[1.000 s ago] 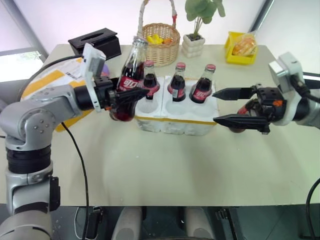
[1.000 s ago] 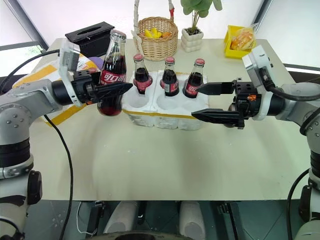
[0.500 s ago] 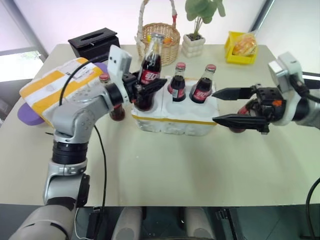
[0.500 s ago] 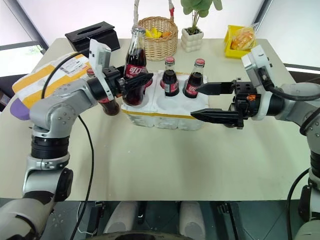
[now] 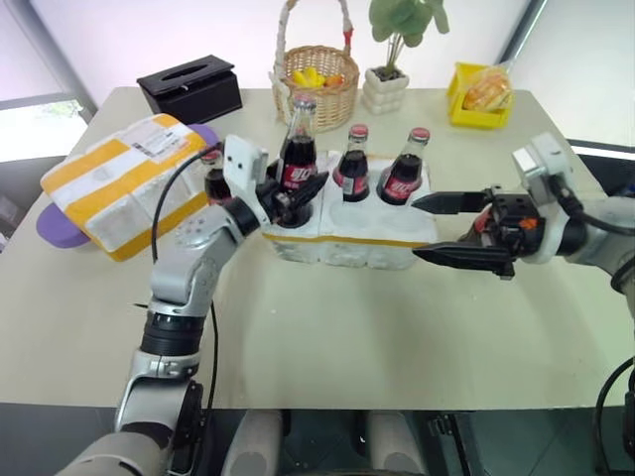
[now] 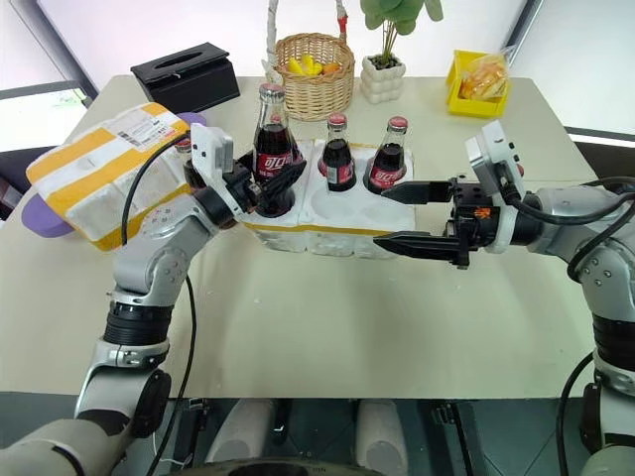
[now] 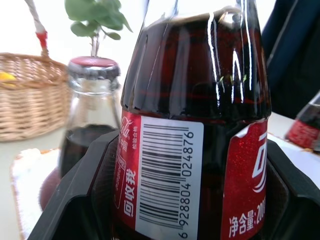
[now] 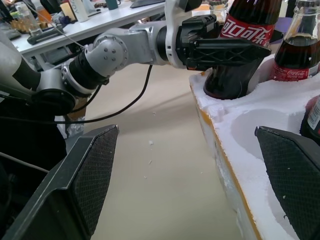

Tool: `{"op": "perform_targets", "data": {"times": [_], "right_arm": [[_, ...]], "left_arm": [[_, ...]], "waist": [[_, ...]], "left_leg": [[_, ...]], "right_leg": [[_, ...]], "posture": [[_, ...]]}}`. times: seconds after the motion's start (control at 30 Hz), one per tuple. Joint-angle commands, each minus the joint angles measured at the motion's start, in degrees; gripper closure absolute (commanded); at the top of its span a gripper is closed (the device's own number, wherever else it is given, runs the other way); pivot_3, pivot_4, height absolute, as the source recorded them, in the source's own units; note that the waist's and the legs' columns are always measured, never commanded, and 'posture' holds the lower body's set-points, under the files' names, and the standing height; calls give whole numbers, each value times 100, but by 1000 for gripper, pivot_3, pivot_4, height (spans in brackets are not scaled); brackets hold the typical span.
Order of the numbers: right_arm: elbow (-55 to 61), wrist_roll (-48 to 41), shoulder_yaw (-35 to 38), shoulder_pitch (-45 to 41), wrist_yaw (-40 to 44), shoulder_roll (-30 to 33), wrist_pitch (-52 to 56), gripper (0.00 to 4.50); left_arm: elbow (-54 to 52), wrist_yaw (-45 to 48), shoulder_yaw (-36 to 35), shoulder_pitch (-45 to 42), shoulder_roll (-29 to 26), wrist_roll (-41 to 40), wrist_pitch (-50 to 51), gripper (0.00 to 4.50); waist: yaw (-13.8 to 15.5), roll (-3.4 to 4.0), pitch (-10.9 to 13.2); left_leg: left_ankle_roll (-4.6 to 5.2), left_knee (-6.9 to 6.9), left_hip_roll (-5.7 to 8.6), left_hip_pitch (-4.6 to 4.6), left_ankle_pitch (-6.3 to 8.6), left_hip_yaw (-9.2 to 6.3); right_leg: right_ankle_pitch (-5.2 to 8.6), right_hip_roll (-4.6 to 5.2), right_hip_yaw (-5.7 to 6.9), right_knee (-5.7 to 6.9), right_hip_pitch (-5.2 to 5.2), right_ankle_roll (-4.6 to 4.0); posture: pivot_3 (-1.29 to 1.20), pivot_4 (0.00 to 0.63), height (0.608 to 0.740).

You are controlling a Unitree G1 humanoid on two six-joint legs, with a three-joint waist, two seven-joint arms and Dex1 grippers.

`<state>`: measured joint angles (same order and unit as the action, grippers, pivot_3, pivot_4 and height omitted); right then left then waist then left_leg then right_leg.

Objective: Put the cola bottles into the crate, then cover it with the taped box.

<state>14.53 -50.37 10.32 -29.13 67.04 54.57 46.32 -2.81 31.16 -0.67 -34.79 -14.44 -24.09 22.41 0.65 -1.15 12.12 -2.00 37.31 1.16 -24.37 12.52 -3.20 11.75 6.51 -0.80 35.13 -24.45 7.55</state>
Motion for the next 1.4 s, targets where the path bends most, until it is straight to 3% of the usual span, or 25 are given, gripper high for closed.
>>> {"op": "perform_targets", "data": {"times": [0.03,0.2,0.27,0.33,0.67,1.03,1.23,1.4], "right_arm": [[59,-10,160,-48,60,96,-57,0],[-1,44,119,-75,113,90,-99,0],[-25,68,113,-86,146,83,-119,0],[-45,74,116,-99,167,72,-133,0],[-164,181,141,-39,292,63,-268,0],[-364,380,1,-11,476,-74,-509,0],[-470,467,-3,3,603,-78,-582,0],[-535,562,-33,18,726,-34,-645,0]], "left_arm": [[-255,-69,-69,-36,19,162,-455,1638],[-191,-217,-110,27,132,339,-750,1638],[-141,-272,-145,7,174,362,-801,605],[-132,-263,-162,9,184,323,-791,101],[-794,-478,-444,8,-47,-181,-46,101],[-2327,-797,-1431,-465,-1490,-1380,1780,101],[-2780,-1143,-2715,294,-2257,-2005,2512,101],[-3295,-562,-3387,1601,-2787,-2965,3020,101]], "waist": [[-19,0,0],[-17,0,0],[-12,0,0],[-4,0,0],[-13,0,-1],[-32,1,-1],[-153,1,-1],[-153,1,-1]], "left_leg": [[0,0,0,1,0,1],[0,0,-1,1,0,0],[0,0,-1,1,0,0],[0,0,-1,2,0,0],[0,2,0,3,0,-1],[0,1,-1,7,0,-1],[0,-4,-3,11,0,-3],[0,-6,-5,14,0,-2]], "right_leg": [[0,0,0,0,0,0],[0,0,0,1,0,0],[0,0,0,1,0,0],[0,0,0,2,1,0],[0,0,1,2,4,0],[1,-1,0,4,5,1],[1,-4,0,9,5,2],[2,-4,0,9,5,0]], "posture": [[0,150,740],[0,150,740],[0,150,740],[0,150,740],[0,150,740],[0,150,740],[0,150,740],[0,150,740]]}}
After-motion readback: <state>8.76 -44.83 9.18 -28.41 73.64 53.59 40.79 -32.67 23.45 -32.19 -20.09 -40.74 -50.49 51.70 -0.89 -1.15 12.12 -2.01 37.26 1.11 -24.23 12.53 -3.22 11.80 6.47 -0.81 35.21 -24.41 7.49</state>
